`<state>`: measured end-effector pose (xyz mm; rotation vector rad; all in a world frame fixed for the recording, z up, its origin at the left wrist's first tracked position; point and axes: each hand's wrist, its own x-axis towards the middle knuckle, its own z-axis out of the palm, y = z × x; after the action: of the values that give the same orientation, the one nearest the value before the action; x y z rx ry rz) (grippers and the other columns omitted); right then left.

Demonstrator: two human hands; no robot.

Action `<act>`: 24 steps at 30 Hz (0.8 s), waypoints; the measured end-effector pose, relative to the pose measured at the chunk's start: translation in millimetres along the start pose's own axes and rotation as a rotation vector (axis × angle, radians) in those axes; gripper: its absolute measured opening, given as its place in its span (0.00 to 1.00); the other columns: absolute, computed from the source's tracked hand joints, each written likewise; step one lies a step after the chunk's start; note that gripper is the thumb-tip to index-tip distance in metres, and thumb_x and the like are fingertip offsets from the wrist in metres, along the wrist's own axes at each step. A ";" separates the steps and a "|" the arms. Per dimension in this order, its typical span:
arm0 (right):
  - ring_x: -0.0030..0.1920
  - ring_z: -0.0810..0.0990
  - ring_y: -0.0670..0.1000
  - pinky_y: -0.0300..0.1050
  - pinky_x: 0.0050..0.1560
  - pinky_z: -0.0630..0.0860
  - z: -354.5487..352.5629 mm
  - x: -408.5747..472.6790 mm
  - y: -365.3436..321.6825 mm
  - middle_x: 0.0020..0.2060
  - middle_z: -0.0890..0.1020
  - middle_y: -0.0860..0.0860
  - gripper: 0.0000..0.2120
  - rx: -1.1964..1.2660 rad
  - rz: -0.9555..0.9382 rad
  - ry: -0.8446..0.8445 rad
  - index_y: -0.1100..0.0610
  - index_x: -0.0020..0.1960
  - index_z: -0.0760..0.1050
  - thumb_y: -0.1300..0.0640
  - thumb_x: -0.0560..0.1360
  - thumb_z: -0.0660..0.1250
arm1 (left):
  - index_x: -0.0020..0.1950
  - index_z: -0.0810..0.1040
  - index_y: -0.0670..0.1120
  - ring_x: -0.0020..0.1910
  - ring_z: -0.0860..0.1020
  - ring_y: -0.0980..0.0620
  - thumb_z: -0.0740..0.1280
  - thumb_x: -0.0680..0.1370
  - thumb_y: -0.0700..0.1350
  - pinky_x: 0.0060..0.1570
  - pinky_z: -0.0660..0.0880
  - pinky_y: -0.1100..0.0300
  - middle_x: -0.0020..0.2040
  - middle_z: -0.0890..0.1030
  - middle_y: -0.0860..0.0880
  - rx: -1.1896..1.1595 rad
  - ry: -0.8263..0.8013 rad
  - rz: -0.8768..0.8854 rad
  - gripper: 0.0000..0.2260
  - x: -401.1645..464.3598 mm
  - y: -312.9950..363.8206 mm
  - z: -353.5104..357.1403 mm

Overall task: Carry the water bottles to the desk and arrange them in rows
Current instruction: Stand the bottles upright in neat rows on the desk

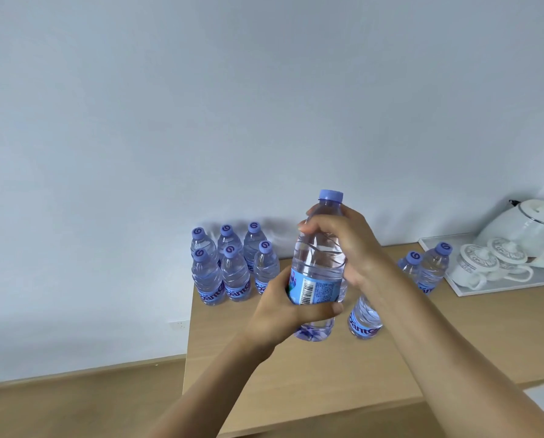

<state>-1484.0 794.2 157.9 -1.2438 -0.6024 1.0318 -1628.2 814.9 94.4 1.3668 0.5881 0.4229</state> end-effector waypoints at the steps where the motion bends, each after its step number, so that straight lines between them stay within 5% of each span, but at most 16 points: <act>1: 0.37 0.80 0.58 0.51 0.43 0.76 -0.9 0.7 -1.2 0.34 0.79 0.56 0.14 0.024 0.012 -0.039 0.53 0.35 0.78 0.60 0.51 0.75 | 0.54 0.76 0.41 0.36 0.80 0.53 0.78 0.67 0.40 0.36 0.76 0.64 0.38 0.83 0.52 -0.037 -0.068 -0.010 0.19 -1.6 2.3 -3.2; 4: 0.44 0.80 0.60 0.52 0.46 0.77 -2.7 1.3 -3.8 0.39 0.81 0.57 0.13 0.069 0.034 -0.151 0.53 0.37 0.80 0.61 0.52 0.75 | 0.52 0.73 0.38 0.32 0.77 0.57 0.73 0.70 0.36 0.34 0.73 0.68 0.35 0.79 0.54 -0.122 -0.212 -0.008 0.14 -4.9 4.7 -8.6; 8: 0.44 0.83 0.59 0.50 0.43 0.81 2.2 -3.2 -5.9 0.42 0.83 0.57 0.14 0.048 0.007 -0.161 0.56 0.47 0.77 0.62 0.62 0.74 | 0.48 0.75 0.40 0.32 0.77 0.56 0.75 0.68 0.37 0.33 0.73 0.66 0.34 0.80 0.54 -0.099 -0.101 0.027 0.13 -6.5 5.3 -8.1; 12: 0.39 0.86 0.51 0.44 0.37 0.80 15.5 -13.9 -2.2 0.42 0.85 0.51 0.18 -0.165 -0.146 0.055 0.57 0.52 0.75 0.57 0.67 0.79 | 0.51 0.76 0.44 0.35 0.81 0.55 0.80 0.65 0.38 0.33 0.75 0.66 0.38 0.84 0.53 -0.017 0.103 0.068 0.18 -4.9 9.6 -3.1; 16: 0.39 0.85 0.49 0.42 0.38 0.81 26.0 -17.9 8.6 0.41 0.84 0.48 0.19 -0.168 -0.230 0.193 0.57 0.52 0.75 0.61 0.66 0.80 | 0.54 0.75 0.45 0.42 0.85 0.51 0.82 0.62 0.38 0.36 0.80 0.61 0.44 0.86 0.50 0.029 0.206 0.121 0.25 -4.6 6.5 5.9; 20: 0.32 0.82 0.53 0.47 0.33 0.80 23.7 -15.2 4.3 0.34 0.81 0.52 0.14 -0.119 -0.206 0.142 0.57 0.45 0.75 0.66 0.64 0.75 | 0.54 0.74 0.45 0.34 0.82 0.51 0.83 0.62 0.40 0.31 0.76 0.62 0.42 0.85 0.49 -0.028 0.138 0.079 0.26 -8.0 4.8 7.4; 24: 0.33 0.80 0.56 0.47 0.34 0.77 14.5 -11.3 -1.5 0.34 0.80 0.56 0.18 -0.004 -0.098 0.014 0.59 0.42 0.75 0.61 0.54 0.74 | 0.57 0.77 0.43 0.45 0.84 0.49 0.81 0.63 0.41 0.45 0.79 0.60 0.48 0.85 0.47 -0.081 0.032 0.025 0.26 -8.3 8.2 1.0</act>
<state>-1500.8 791.0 164.9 -1.2120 -0.6485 0.9397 -1633.7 810.4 103.8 1.2935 0.5748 0.4840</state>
